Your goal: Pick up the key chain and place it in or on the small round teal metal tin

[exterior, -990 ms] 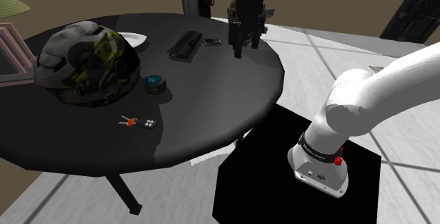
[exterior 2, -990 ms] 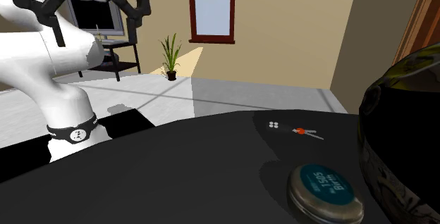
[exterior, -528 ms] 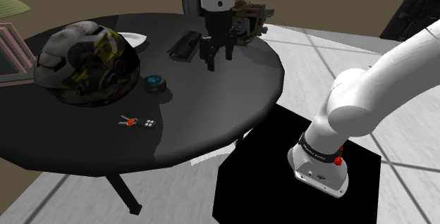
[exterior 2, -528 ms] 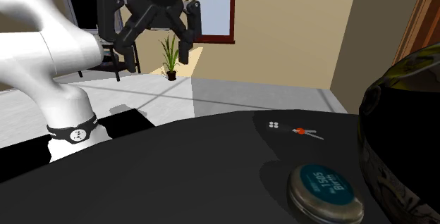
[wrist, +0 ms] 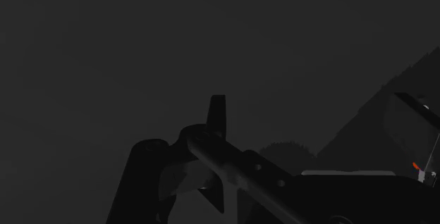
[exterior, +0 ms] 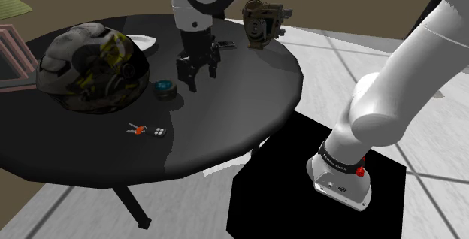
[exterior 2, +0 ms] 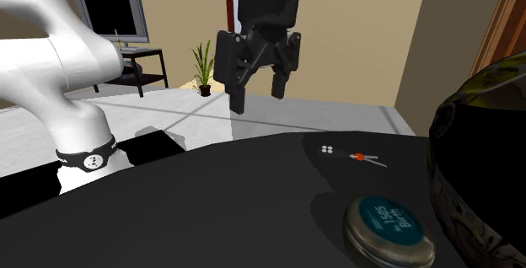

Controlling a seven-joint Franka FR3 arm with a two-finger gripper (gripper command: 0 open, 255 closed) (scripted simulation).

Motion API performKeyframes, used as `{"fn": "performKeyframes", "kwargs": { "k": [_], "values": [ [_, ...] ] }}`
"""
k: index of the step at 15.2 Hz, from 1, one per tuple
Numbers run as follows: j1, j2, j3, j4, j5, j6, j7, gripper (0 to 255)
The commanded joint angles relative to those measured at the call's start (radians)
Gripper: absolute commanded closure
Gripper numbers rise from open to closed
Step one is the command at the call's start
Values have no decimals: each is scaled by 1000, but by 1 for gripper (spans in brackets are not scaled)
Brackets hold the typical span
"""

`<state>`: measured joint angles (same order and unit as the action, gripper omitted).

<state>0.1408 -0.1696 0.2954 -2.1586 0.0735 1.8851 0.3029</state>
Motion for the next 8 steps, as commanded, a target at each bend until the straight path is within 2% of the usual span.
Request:
{"fn": "performKeyframes", "kwargs": {
  "k": [1,8],
  "values": [
    [13,74,23,44,-16,33,23,0],
    [70,323,77,234,-101,90,100,0]
  ]
}}
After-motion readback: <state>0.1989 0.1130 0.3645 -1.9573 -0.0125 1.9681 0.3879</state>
